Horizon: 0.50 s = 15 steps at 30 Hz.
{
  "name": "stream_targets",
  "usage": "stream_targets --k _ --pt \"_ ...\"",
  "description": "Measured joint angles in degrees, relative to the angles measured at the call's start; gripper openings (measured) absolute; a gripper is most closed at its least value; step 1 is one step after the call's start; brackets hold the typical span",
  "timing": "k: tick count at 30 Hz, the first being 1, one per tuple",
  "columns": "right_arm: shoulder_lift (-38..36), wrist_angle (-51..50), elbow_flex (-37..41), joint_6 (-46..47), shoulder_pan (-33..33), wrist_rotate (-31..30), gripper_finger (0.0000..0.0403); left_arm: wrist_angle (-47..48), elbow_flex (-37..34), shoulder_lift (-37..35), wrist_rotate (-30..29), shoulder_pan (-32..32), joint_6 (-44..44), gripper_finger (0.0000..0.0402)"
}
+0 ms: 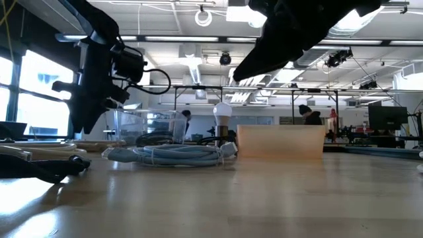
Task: Pick & Place USB Port
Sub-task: Put the light brown charger cable into the orange bin
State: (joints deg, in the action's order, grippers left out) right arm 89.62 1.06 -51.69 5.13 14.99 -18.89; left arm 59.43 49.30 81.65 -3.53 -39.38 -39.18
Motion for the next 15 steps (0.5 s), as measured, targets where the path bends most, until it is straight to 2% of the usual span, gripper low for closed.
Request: stream_targets --k 15 --pt "0.0 0.0 -0.01 0.13 0.12 -0.01 0.0208 -0.56 0.0 0.0 -0.5 0.0 0.13 0.0158"
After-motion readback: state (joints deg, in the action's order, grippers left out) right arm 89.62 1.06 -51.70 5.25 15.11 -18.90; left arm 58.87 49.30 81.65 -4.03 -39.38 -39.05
